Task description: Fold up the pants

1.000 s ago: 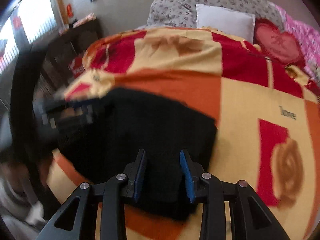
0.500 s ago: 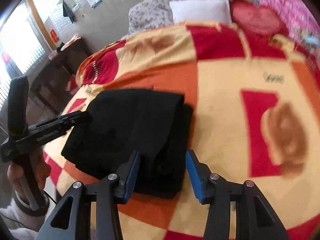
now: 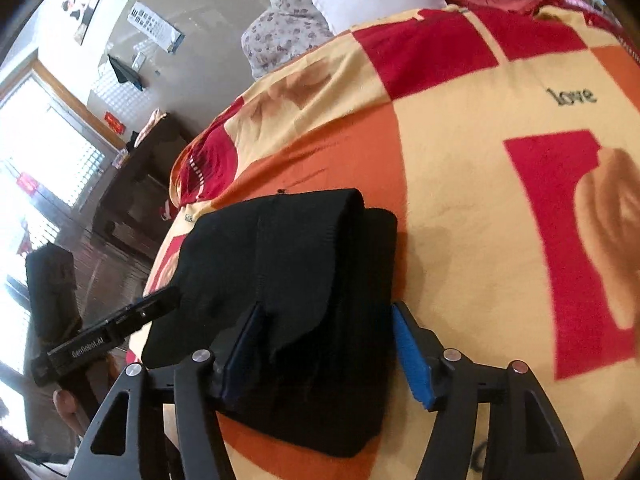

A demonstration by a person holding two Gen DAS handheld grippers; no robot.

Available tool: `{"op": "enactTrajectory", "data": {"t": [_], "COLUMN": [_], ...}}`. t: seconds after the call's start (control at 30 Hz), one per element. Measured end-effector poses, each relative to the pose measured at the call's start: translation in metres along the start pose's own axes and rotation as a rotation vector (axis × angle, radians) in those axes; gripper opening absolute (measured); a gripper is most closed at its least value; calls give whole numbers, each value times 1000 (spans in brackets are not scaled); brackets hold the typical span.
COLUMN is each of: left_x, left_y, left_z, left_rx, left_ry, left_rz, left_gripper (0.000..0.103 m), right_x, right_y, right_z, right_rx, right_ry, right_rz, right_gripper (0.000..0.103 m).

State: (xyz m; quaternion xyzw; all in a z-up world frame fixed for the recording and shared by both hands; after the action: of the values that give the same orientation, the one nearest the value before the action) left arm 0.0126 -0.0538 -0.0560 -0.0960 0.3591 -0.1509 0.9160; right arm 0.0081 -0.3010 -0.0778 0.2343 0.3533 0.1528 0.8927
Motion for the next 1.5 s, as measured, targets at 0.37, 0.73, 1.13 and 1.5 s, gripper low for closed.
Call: {"op": "enactTrajectory", "data": {"t": [0.37, 0.73, 1.13, 1.5], "left_x": [7, 12, 29, 62], "left_y": [1, 0, -2, 17], "left_z": [-2, -4, 55, 54], "left_rx": [-17, -30, 15, -8], "left_ry": [-2, -2, -59, -5], "left_rz": [4, -32, -6, 49], "left_gripper": [71, 68, 60, 65], "right_x": [7, 5, 34, 49], "right_y": [10, 24, 53, 42], "right_z": [0, -3, 64, 68], "right_rx": [-53, -155, -257, -319], "right_ry": [-2, -65, -153, -99], "right_rz": [-17, -26, -50, -193], "right_gripper": [72, 55, 44, 52]}}
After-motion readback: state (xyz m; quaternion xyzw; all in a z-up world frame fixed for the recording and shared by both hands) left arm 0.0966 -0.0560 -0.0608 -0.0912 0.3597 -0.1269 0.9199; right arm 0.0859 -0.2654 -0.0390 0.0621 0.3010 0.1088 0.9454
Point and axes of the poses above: each gripper's, at about its wrist camera, not at the fingertips, and x roughly the way its jaws point, y to its left, z to its top, the point moved 3 cm from there along x, roughly the way its jaws point, and after that the axes turned 15 degrees about -y, right-handed, at the moved point
